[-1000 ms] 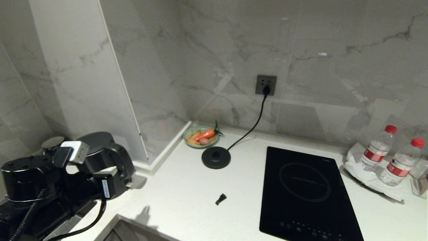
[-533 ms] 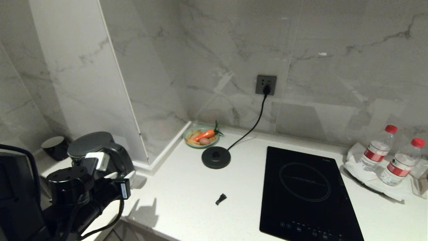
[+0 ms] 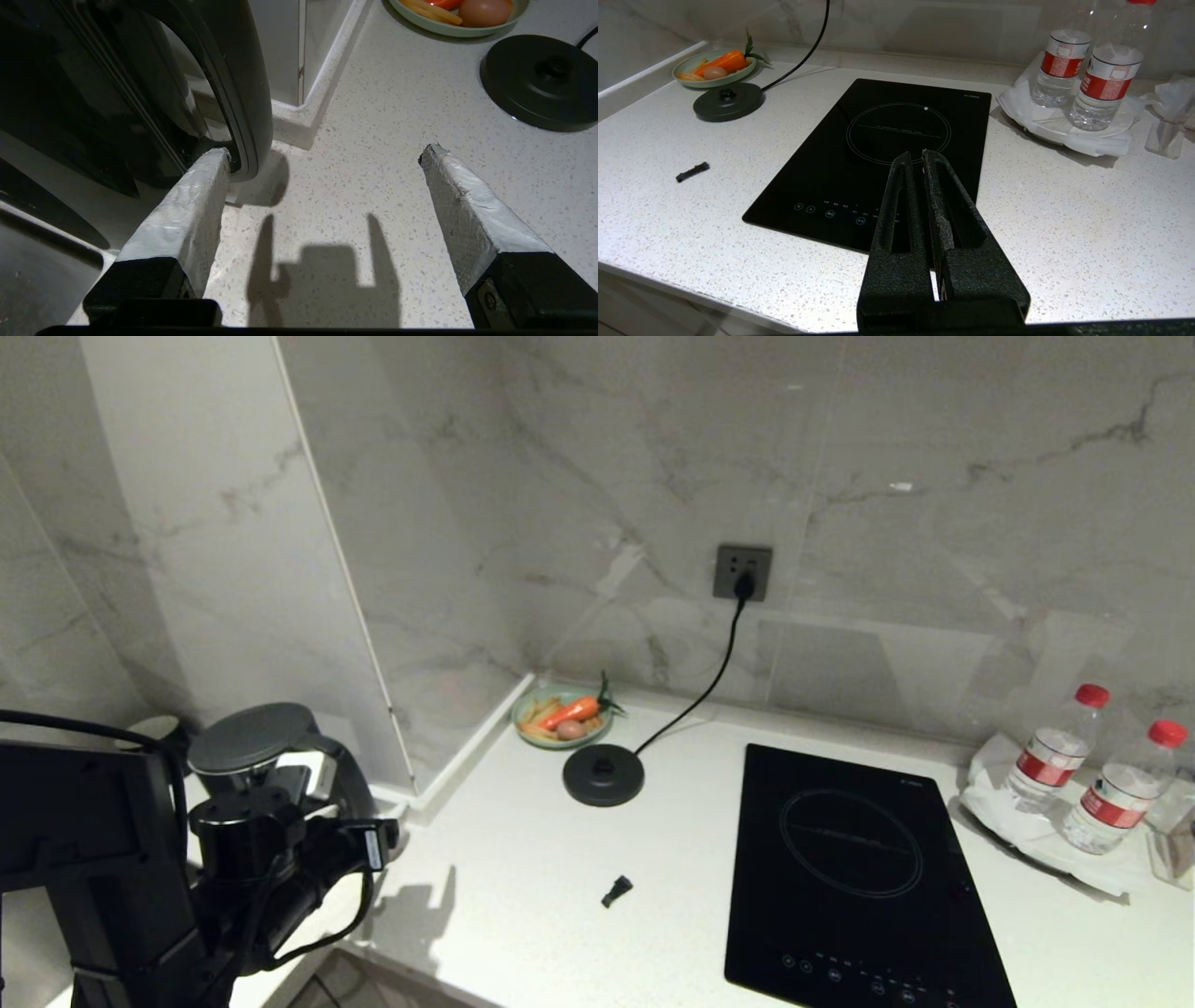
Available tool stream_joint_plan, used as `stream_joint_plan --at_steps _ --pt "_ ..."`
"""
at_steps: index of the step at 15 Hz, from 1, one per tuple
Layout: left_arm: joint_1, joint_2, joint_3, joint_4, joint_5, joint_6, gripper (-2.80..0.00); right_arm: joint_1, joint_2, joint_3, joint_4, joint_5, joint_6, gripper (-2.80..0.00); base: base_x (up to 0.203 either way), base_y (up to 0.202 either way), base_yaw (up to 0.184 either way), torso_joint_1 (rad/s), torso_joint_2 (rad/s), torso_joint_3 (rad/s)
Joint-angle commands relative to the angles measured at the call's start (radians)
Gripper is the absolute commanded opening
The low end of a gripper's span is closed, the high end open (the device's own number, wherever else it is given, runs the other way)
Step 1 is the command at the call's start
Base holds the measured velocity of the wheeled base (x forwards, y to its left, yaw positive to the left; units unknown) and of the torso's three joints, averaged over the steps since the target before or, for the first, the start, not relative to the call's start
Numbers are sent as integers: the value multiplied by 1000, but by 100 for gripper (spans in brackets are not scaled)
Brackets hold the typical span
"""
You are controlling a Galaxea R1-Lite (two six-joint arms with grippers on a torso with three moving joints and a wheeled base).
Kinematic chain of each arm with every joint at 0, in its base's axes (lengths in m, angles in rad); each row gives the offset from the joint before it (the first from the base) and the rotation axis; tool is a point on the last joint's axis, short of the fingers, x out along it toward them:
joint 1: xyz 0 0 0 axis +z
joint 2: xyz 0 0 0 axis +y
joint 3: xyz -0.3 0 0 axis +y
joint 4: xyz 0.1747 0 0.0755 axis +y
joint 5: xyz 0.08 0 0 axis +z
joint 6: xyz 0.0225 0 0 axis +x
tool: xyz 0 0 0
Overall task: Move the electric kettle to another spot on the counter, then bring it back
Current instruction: Grab the kettle
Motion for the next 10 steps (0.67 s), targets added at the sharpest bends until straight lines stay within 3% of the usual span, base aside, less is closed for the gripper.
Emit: stream_joint_plan --at_steps 1,5,10 --pt "15 20 -24 -9 1 -1 0 0 0 0 -1 0 -2 -280 0 0 0 0 0 0" --pt "54 57 -96 -9 0 -1 0 0 0 0 0 0 -2 -280 0 0 0 0 0 0" --pt "50 90 -157 -9 -2 8 0 0 0 0 1 0 -4 -280 0 0 0 0 0 0"
